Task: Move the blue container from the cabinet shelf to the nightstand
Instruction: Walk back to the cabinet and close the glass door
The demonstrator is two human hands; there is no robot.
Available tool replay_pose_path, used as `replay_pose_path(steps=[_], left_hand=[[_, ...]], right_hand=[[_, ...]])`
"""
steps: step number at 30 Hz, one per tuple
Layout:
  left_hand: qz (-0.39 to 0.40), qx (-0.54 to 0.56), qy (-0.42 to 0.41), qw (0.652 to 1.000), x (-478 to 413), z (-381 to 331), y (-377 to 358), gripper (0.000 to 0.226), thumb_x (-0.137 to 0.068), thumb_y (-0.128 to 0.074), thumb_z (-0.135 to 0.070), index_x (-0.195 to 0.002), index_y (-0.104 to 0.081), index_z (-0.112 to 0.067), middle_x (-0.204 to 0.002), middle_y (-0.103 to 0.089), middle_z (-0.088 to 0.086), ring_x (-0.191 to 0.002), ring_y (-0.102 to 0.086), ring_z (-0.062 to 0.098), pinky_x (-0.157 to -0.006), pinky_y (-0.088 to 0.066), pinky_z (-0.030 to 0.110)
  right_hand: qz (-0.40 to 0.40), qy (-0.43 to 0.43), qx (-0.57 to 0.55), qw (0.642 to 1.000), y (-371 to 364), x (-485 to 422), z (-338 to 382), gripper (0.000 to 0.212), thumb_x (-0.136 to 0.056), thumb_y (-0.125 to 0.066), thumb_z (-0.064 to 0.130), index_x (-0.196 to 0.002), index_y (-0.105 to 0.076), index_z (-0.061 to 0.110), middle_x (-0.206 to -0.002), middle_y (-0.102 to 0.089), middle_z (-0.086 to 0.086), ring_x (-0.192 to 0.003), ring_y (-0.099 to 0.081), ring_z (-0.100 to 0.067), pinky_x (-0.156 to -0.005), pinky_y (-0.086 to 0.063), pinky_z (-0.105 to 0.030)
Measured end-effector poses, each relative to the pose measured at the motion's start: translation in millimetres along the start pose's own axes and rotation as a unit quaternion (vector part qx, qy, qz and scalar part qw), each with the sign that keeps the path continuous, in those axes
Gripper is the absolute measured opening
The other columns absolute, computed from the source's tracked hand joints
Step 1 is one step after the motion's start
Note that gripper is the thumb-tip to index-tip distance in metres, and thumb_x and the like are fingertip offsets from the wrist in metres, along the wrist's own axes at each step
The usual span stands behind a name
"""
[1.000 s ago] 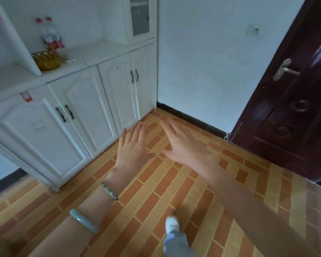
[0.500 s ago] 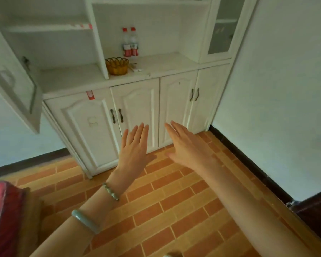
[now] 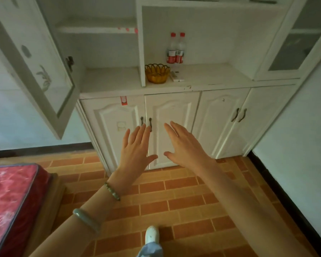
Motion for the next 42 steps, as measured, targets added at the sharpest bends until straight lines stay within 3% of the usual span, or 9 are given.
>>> replay_pose_path(steps=[14,22,33,38,42], left_hand=[[-0.009,-0.014,0.043,0.999,-155,95,-42,0.096,-0.076,-0.063,-0.054,-0.145,-0.014,-0.009,-0.154,-0.02,0.012,-0.142,-0.014,0.028,-0.112,0.005,0.042],[-0.001,-0.038,0.082,0.996,-205,137,-70,0.097,-0.07,-0.07,-0.054,-0.143,-0.027,-0.006,-0.15,-0.029,0.014,-0.139,-0.023,0.03,-0.112,-0.001,0.044],[-0.037,-0.102,0.23,0.967,-260,173,-95,0.095,-0.067,-0.072,-0.053,-0.137,-0.035,-0.003,-0.142,-0.042,0.017,-0.132,-0.037,0.034,-0.109,-0.013,0.05],[-0.049,-0.148,0.317,0.935,-265,183,-87,0.092,-0.07,-0.071,-0.054,-0.139,-0.034,-0.004,-0.144,-0.039,0.016,-0.134,-0.035,0.034,-0.109,-0.012,0.048],[-0.057,-0.174,0.373,0.909,-256,183,-77,0.088,-0.07,-0.07,-0.052,-0.137,-0.038,-0.003,-0.142,-0.043,0.017,-0.131,-0.038,0.036,-0.108,-0.022,0.055]], right_hand=[[0.012,0.036,-0.015,0.999,-12,-196,-33,0.085,-0.085,-0.063,0.031,-0.146,-0.004,0.017,-0.156,-0.008,-0.01,-0.143,-0.01,-0.026,-0.114,-0.018,-0.037],[0.03,0.064,-0.039,0.997,-31,-274,-46,0.086,-0.084,-0.064,0.029,-0.146,-0.004,0.018,-0.156,-0.008,-0.01,-0.143,-0.009,-0.026,-0.114,-0.018,-0.038],[0.067,0.207,-0.042,0.975,-43,-383,-61,0.085,-0.084,-0.063,0.034,-0.145,-0.006,0.019,-0.155,-0.01,-0.007,-0.142,-0.011,-0.025,-0.113,-0.021,-0.04],[0.076,0.308,-0.053,0.947,-43,-416,-57,0.084,-0.085,-0.062,0.036,-0.145,-0.006,0.019,-0.156,-0.009,-0.006,-0.143,-0.009,-0.023,-0.113,-0.019,-0.036],[0.082,0.382,-0.058,0.919,-46,-430,-45,0.083,-0.086,-0.06,0.037,-0.145,-0.005,0.017,-0.156,-0.008,-0.007,-0.143,-0.009,-0.024,-0.113,-0.019,-0.036]])
Point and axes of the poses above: each hand's wrist, its own x-axis away from the middle knuckle, its own y-axis out of the back of the hand, z = x × y, the point moved 6 cm from there along -x, towards the middle knuckle
